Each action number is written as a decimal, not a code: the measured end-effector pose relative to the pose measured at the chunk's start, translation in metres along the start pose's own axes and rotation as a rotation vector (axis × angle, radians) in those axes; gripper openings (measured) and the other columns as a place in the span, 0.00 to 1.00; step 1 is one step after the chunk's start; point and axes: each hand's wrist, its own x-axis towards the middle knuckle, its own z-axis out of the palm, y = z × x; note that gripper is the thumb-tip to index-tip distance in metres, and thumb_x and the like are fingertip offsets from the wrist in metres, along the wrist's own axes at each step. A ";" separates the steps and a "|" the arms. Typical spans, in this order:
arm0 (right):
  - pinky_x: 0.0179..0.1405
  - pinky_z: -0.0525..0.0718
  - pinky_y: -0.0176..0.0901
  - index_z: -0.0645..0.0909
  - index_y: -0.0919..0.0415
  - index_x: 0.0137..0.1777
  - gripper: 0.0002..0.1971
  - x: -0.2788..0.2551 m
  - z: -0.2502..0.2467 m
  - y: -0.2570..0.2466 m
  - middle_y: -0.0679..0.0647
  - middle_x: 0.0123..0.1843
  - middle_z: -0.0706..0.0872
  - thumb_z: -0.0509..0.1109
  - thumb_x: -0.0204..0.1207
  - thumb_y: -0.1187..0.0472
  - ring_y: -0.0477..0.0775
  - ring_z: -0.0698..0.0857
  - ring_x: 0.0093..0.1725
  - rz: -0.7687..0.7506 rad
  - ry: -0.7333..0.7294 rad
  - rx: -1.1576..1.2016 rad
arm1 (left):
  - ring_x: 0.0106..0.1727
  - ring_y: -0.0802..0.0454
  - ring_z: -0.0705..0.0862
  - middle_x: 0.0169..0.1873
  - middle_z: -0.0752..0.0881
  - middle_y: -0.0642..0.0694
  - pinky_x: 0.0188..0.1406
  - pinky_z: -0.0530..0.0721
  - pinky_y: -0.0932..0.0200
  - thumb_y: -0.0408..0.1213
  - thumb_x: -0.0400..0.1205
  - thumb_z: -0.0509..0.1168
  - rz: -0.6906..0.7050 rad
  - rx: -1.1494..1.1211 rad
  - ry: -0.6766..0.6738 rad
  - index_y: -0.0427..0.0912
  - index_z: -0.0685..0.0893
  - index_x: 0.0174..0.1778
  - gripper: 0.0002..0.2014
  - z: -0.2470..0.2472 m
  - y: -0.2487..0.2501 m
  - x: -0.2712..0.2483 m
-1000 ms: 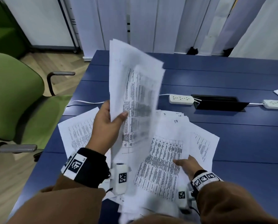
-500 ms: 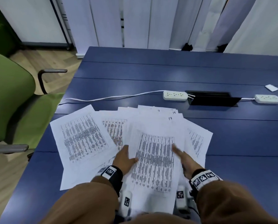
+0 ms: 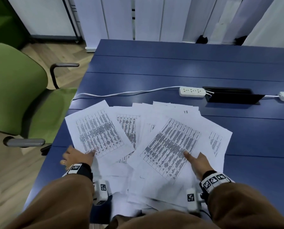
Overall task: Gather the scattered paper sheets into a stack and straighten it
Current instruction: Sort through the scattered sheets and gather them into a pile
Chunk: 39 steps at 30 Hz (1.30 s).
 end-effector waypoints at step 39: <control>0.84 0.45 0.62 0.53 0.41 0.83 0.55 0.026 -0.017 0.004 0.44 0.84 0.56 0.46 0.57 0.13 0.50 0.56 0.84 0.282 -0.257 0.231 | 0.69 0.49 0.75 0.72 0.74 0.45 0.63 0.70 0.61 0.35 0.87 0.59 0.623 -0.302 -0.605 0.41 0.65 0.80 0.23 0.045 0.093 -0.134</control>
